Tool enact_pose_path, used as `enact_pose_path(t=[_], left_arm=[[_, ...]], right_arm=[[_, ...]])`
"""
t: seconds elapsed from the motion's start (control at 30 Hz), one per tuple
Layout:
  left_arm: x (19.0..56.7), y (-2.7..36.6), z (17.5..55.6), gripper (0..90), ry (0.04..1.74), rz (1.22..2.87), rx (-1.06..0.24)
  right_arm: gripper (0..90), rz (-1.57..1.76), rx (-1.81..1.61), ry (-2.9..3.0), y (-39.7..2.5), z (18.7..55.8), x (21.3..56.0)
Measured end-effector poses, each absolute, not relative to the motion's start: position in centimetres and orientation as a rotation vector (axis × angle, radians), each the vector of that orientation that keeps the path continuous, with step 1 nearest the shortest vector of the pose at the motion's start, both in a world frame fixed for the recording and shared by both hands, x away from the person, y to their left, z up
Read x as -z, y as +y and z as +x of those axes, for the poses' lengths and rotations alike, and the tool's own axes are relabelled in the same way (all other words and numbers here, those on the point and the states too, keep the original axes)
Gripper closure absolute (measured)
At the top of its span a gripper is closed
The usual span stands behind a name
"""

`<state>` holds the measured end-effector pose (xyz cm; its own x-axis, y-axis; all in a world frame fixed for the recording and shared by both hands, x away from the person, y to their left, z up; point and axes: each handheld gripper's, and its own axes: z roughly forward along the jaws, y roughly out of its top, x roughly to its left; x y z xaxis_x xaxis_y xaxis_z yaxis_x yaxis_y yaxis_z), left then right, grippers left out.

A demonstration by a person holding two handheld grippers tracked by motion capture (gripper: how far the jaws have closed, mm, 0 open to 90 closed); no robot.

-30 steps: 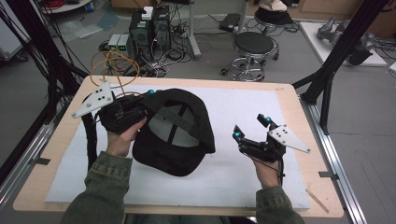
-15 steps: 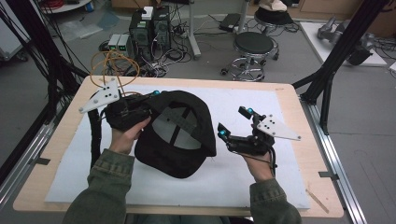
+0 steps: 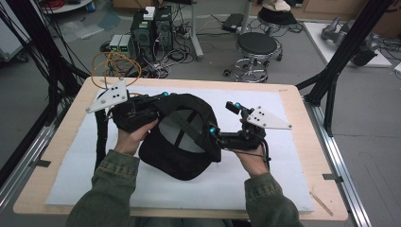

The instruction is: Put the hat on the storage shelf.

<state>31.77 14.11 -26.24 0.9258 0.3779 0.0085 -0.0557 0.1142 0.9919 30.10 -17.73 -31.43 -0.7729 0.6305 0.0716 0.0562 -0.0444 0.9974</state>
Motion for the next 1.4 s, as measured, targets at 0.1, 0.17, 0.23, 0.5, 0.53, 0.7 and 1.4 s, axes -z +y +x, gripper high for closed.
enact_pose_path(t=[0.1, 0.17, 0.23, 0.5, 0.53, 0.7, 1.4], left_arm=[[26.0, 13.8, 31.7, 87.8, 0.248, 1.418, -0.31], [25.9, 13.5, 31.6, 87.8, 0.236, 1.413, -0.302], [25.7, 13.2, 31.5, 87.8, 0.219, 1.424, -0.295], [25.5, 13.0, 31.2, 87.9, 0.172, 1.413, -0.246], [25.5, 13.0, 31.2, 87.8, 0.167, 1.413, -0.241], [25.5, 12.8, 31.2, 87.8, 0.159, 1.417, -0.232], [26.7, 13.8, 32.2, 84.9, 0.274, 1.466, -0.327]], right_arm=[[7.2, 0.716, -1.889, 1.836, -17.7, 30.2, 31.4], [7.3, 0.71, -1.894, 1.846, -17.7, 30.3, 31.3], [7.4, 0.698, -1.901, 1.86, -17.5, 30.3, 31.3], [27.5, 0.61, -1.932, 1.932, -17.1, 30.0, 30.9], [30.2, 0.604, -1.944, 1.935, -17.1, 30.1, 30.9], [47.1, 0.615, -1.966, 1.962, -17.1, 30.1, 30.9], [87.9, 0.717, -1.949, 1.952, -17.8, 29.9, 30.7]])
